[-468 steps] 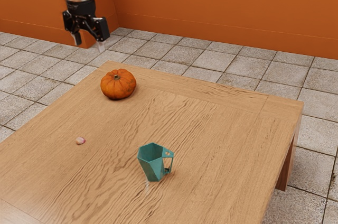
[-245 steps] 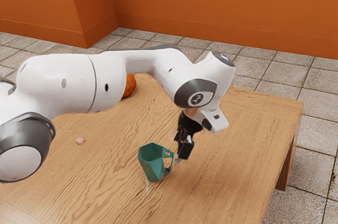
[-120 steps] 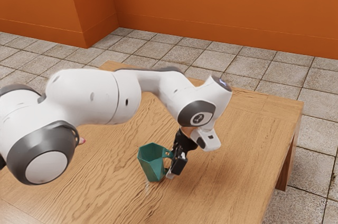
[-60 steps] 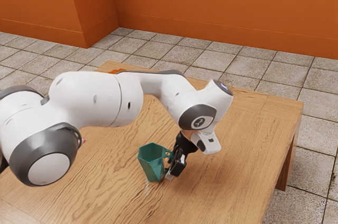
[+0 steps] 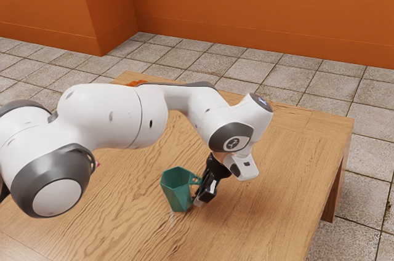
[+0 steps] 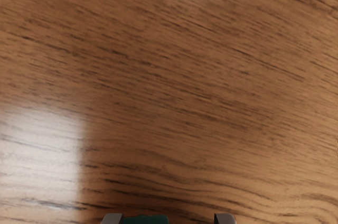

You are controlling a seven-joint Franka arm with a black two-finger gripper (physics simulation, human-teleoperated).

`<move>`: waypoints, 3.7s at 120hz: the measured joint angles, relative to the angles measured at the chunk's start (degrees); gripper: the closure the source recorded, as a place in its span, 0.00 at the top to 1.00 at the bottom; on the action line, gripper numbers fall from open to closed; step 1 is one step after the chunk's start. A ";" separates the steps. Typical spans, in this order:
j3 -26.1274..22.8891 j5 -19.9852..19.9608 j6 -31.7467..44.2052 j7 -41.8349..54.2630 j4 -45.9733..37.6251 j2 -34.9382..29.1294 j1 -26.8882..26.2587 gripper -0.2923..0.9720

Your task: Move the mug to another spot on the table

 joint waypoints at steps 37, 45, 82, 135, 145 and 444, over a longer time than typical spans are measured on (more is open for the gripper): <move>0.00 1.02 -0.03 0.06 0.10 0.00 -0.10 0.30; 0.00 1.44 -0.25 0.06 0.24 0.00 -0.29 0.29; 0.00 2.79 -1.66 -0.10 0.65 -0.01 -0.54 0.25; 0.23 5.95 -4.63 -0.28 4.66 -0.78 0.57 0.23; 0.31 6.23 -4.99 -0.28 5.67 -1.06 2.18 0.23; -0.35 14.75 -1.56 2.45 10.23 6.67 10.62 0.38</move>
